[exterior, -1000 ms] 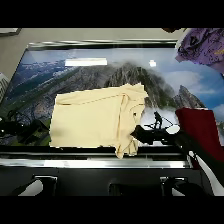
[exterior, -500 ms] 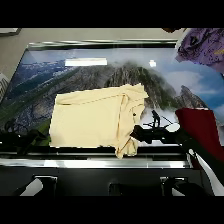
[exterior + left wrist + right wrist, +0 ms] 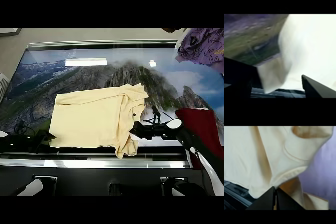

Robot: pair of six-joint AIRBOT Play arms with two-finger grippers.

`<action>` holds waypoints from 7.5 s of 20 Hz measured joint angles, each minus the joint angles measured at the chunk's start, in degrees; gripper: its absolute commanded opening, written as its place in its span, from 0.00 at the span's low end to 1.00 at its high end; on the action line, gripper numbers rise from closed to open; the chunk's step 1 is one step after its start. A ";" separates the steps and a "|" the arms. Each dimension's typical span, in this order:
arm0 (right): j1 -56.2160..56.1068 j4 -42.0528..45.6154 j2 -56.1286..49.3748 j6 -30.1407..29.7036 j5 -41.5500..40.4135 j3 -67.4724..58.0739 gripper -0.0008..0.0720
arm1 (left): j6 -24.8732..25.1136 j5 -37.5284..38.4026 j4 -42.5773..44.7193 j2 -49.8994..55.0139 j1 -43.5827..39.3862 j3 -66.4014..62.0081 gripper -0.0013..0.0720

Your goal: Fold the clothes and pants, and hang the long-sleeved shirts on hangers.

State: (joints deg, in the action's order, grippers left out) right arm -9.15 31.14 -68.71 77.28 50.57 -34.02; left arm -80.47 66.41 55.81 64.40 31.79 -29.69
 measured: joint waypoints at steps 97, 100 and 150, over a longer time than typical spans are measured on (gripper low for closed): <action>21.38 16.55 -12.15 -10.62 13.97 -13.40 0.05 | 0.17 6.91 8.83 -0.81 8.98 -1.14 0.72; 21.38 16.20 -11.87 -10.58 14.60 -13.40 0.05 | 0.61 7.06 8.00 0.13 7.76 -0.02 0.72; 9.62 44.06 -16.92 19.50 24.37 -75.82 0.04 | -14.58 4.52 28.76 18.34 -23.47 -69.72 0.03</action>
State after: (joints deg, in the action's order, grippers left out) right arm 0.47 75.20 -85.62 96.77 74.94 -109.84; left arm -95.04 70.94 84.58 82.74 8.32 -99.42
